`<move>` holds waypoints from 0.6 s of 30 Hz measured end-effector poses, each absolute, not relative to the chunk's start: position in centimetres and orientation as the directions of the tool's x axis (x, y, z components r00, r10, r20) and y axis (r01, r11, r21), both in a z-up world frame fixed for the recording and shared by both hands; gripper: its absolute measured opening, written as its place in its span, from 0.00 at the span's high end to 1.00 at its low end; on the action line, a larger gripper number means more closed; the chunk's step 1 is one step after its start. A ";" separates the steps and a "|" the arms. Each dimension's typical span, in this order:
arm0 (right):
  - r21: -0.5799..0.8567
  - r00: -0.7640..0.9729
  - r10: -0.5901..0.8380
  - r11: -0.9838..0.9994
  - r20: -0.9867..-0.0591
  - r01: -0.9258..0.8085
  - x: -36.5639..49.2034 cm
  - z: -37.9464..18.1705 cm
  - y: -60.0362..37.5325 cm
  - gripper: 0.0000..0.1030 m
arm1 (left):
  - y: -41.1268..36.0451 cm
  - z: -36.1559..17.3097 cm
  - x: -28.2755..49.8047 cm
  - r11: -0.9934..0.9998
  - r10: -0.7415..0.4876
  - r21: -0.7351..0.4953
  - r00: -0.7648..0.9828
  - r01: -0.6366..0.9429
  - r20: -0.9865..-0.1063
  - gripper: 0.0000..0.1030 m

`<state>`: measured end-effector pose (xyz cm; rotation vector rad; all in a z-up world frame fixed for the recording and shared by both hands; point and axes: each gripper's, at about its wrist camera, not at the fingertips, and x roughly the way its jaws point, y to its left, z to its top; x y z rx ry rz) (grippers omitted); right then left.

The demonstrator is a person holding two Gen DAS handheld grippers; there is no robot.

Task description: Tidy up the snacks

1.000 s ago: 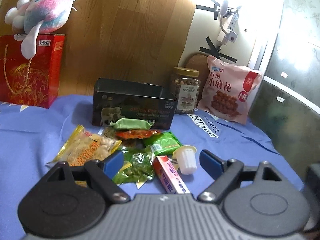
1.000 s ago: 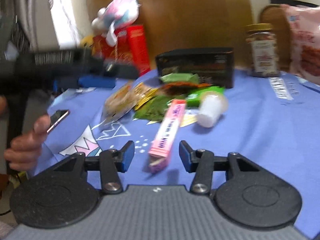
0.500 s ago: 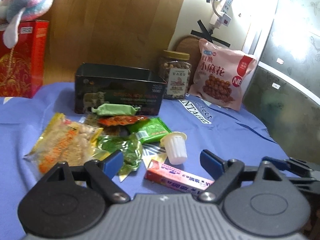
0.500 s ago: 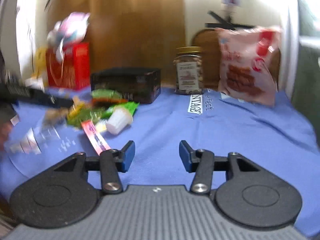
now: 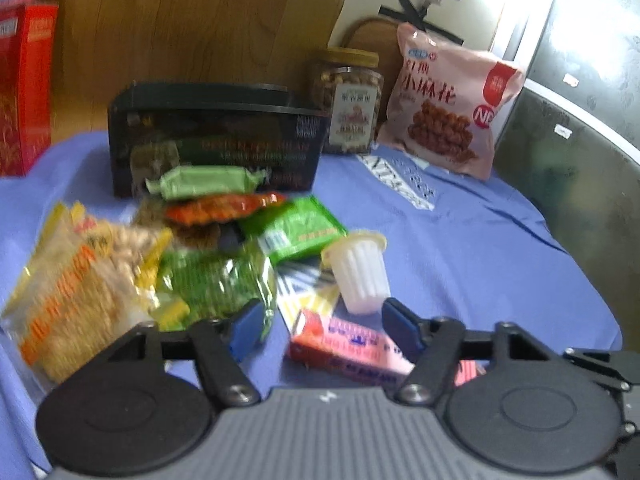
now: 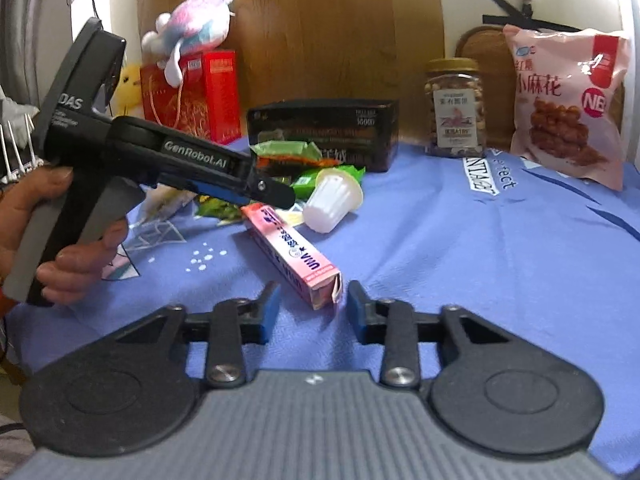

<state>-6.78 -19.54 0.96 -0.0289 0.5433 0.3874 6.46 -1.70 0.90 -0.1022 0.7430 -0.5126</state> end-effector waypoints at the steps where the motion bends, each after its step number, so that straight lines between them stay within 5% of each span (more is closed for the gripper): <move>1: 0.075 0.783 0.351 0.927 -0.513 -0.367 -6.7 0.7 -19.4 0.75 | -1.7 0.6 6.3 0.862 -0.501 -0.294 0.604 0.413 -0.620 0.49; 9: 0.094 0.792 0.320 0.943 -0.520 -0.318 -6.9 0.5 -20.3 0.74 | -1.1 0.7 2.6 0.859 -0.512 -0.359 0.590 0.365 -0.625 0.52; 18: 0.067 0.757 0.359 0.919 -0.546 -0.388 -6.9 0.5 -19.7 0.70 | 0.5 1.3 1.7 0.865 -0.501 -0.376 0.610 0.332 -0.614 0.38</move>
